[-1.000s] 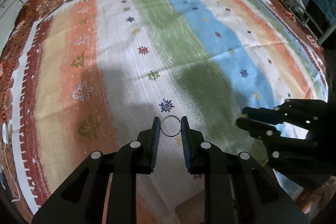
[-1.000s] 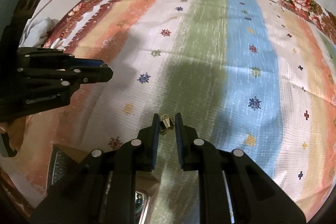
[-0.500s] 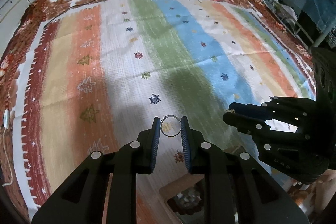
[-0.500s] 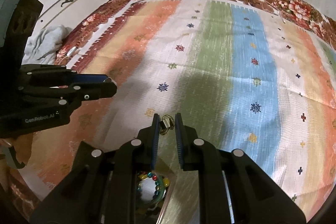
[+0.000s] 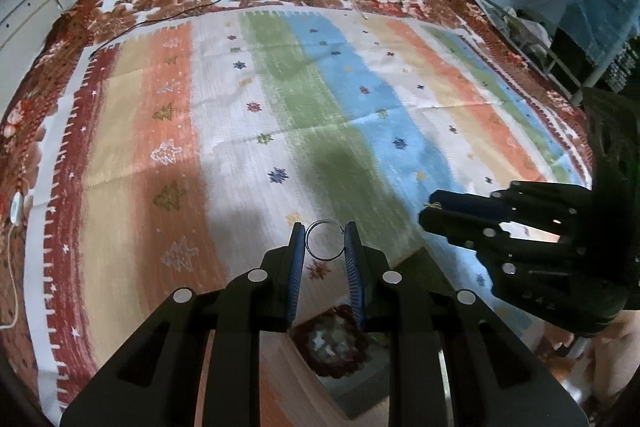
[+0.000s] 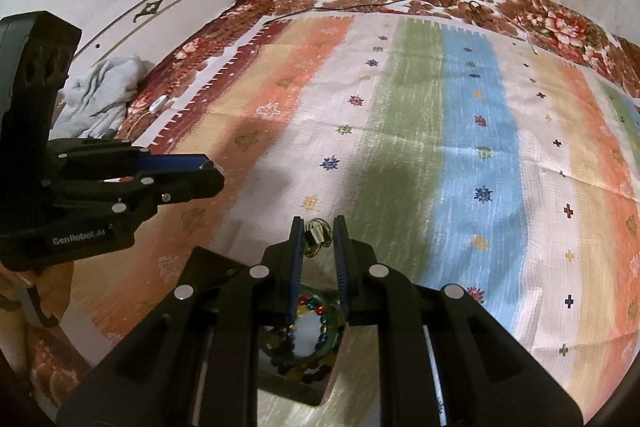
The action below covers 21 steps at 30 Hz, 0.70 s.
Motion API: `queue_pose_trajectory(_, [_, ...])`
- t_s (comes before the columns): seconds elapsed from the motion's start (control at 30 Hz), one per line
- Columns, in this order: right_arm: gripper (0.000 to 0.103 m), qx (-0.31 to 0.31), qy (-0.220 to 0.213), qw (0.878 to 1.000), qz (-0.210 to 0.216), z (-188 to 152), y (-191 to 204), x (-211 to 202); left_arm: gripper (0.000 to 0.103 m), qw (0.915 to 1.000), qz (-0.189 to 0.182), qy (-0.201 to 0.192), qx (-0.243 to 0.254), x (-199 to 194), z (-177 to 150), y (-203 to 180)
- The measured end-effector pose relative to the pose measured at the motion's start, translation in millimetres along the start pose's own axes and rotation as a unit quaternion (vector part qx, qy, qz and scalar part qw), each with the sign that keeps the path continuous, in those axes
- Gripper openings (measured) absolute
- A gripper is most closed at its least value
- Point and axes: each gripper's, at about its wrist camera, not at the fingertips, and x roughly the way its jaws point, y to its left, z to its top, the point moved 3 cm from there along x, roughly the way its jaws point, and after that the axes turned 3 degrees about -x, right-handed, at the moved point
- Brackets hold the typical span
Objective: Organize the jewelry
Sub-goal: 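Carry both rings over the silver tin, then open both grippers to drop the rings into the tin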
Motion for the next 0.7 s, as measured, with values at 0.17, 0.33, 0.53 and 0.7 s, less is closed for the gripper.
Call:
queue_pose_trajectory(0.17, [0.016,-0.001,-0.004,1.0,0.01,-9.5,6.4,-9.8,0.02,0.9999,-0.011,-0.01,-0.001,-12.7,-14.9,-6.3])
queue_pose_trajectory(0.33, [0.016,-0.001,-0.006,1.0,0.02,-19.1,13.3,-18.7,0.02,0.9996,-0.019,-0.019,-0.005,-25.2,-29.9,-10.0])
queue_pose_trajectory(0.53, [0.016,-0.008,-0.007,0.999,0.037,-29.7,26.9,-28.1,0.02,0.9995,-0.022,-0.02,-0.007,-30.2,-44.4,-14.9])
queue_pose_trajectory(0.7, [0.016,-0.013,-0.005,0.999,0.043,-33.9,33.5,-30.4,0.02,0.9995,-0.023,-0.022,-0.003,-33.6,-53.4,-20.3])
